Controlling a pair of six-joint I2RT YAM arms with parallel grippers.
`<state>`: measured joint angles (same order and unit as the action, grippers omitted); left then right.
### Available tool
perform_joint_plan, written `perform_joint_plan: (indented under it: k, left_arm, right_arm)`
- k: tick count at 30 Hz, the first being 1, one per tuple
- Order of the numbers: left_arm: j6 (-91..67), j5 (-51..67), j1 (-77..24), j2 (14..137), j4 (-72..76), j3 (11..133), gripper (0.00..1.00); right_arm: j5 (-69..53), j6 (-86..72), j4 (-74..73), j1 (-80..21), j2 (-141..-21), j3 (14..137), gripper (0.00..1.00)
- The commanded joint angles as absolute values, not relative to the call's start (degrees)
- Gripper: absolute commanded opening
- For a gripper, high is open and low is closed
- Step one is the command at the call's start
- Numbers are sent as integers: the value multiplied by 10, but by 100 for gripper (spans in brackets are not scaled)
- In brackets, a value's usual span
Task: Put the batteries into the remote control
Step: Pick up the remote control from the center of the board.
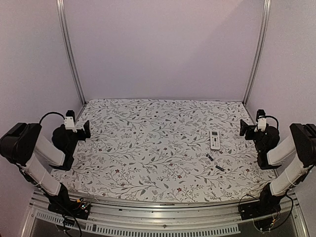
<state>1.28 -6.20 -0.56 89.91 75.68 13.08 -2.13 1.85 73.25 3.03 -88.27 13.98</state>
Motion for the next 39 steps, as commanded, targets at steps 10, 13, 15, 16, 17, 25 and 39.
perform_joint_plan:
  k: [10,13,15,16,17,25,39]
  left_arm:
    - [4,-10,15,880,689,169,100]
    - [2,-108,-15,850,419,321,100]
    - [-15,-106,-30,823,364,368,99]
    - [-18,-90,-42,802,352,376,99]
    - [-16,-78,-61,779,345,378,99]
    - [29,-15,-205,646,265,411,99]
    - [36,25,-239,586,295,366,99]
  right_arm:
    - [-95,-62,207,32,-749,402,99]
    - [-130,-114,62,9,-761,474,96]
    - [-90,-121,-17,-43,-778,506,94]
    - [-62,-122,-51,-71,-784,517,94]
    - [-36,-124,-78,-98,-792,526,94]
    - [57,-203,-217,-224,-882,568,98]
    - [81,-249,-251,-244,-1057,620,92]
